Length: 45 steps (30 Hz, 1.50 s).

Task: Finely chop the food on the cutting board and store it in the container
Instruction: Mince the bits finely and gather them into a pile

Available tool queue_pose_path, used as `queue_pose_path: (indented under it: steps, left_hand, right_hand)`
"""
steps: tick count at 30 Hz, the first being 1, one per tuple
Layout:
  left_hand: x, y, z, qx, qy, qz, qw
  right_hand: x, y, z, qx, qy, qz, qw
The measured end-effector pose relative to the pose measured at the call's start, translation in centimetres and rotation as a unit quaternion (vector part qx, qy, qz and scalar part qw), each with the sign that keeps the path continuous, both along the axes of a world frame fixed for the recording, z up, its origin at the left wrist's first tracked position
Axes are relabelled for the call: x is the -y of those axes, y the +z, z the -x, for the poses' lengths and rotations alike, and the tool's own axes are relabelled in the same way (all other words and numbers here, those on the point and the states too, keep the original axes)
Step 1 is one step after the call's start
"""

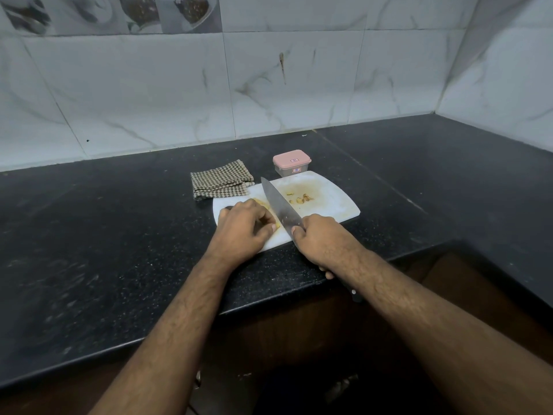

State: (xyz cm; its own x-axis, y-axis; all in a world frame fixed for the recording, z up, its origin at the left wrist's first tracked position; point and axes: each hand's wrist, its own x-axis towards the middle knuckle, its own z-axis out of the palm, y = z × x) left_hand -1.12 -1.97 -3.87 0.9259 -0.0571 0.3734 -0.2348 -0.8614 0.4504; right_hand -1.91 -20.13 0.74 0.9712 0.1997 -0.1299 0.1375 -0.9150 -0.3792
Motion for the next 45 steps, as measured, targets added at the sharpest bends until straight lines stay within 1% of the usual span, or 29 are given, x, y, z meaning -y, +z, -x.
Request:
queue_pose_path:
  steps: [7,17,21,26,29,34,38,45]
  left_hand:
    - [0.4,0.0,-0.2,0.020,0.005,-0.006,1.000]
    - [0.4,-0.3,-0.7,0.015,-0.002,0.007,1.000]
    - [0.3,-0.4,-0.6,0.003,-0.010,0.030,1.000]
    - [0.2,-0.4,-0.6,-0.013,-0.018,0.043,0.999]
    - [0.1,-0.4,-0.5,-0.013,-0.018,0.047,0.999]
    - [0.2,-0.3,-0.5,-0.012,-0.009,0.050,0.999]
    - [0.2,-0.5,-0.7,-0.006,-0.009,0.054,0.998]
    - [0.3,-0.5,-0.8,0.002,-0.014,0.042,0.999]
  right_hand:
    - [-0.6,0.7,-0.2,-0.009,-0.003,0.027,1.000]
    - [-1.1,0.8,0.0,-0.003,-0.001,0.044,0.999]
    - [-1.8,1.2,0.2,0.015,0.003,0.078,0.997]
    - [-3.3,2.2,0.5,-0.002,0.011,0.113,0.994]
    - [-3.2,1.8,0.7,0.001,0.005,0.102,0.995]
    - [-2.1,1.4,0.4,-0.015,-0.024,0.052,0.998]
    - [-1.8,0.5,0.4,-0.006,-0.026,0.030,0.999]
    - [-1.8,0.8,0.3,-0.011,-0.016,0.046,0.999]
